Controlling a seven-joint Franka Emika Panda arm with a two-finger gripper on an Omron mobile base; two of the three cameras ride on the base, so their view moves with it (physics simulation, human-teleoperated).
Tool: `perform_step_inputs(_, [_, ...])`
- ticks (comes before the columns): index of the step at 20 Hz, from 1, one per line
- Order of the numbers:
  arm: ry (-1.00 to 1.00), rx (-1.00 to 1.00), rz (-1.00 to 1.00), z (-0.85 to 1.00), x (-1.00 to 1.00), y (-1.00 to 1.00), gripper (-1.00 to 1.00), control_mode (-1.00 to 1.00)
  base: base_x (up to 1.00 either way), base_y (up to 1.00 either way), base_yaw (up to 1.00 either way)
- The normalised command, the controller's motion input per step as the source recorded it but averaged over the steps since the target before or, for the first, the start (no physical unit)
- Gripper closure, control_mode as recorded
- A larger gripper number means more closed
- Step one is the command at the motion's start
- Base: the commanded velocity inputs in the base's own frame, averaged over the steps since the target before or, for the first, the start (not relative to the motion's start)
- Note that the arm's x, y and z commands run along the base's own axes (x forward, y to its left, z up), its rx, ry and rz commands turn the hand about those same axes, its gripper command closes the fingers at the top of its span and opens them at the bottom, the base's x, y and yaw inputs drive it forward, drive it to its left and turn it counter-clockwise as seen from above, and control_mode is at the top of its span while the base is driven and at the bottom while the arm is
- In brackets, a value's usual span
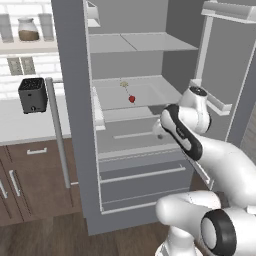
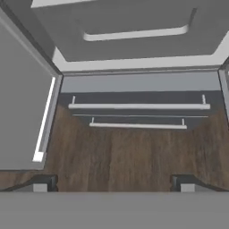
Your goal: Take the strawberry from the fridge and place it on top of the pancake, located on the dining counter.
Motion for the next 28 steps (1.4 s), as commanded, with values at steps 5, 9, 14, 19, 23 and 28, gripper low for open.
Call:
perform_step_inputs(5, [0.01, -0.08, -0.17, 0.10, -0.36, 0.00, -1.00, -1.00, 0.00, 0.00, 0.00])
perform_step_inputs(9, [0.03, -0.18, -0.17, -0.10, -0.27, 0.00, -1.00, -1.00, 0.00, 0.00, 0.00])
perform_step_inputs(14, [0.02, 0.00, -0.08, -0.15, -0.24, 0.00, -1.00, -1.00, 0.00, 0.00, 0.00])
perform_step_inputs(19, [0.01, 0.00, 0.03, 0.00, -0.33, 0.00, -1.00, -1.00, 0.00, 0.00, 0.00])
perform_step_inputs(23, [0.00, 0.01, 0.13, 0.00, -0.48, 0.00, -1.00, -1.00, 0.00, 0.00, 0.00])
perform_step_inputs(28, [0.00, 0.01, 0.12, 0.00, -0.45, 0.00, -1.00, -1.00, 0.00, 0.00, 0.00])
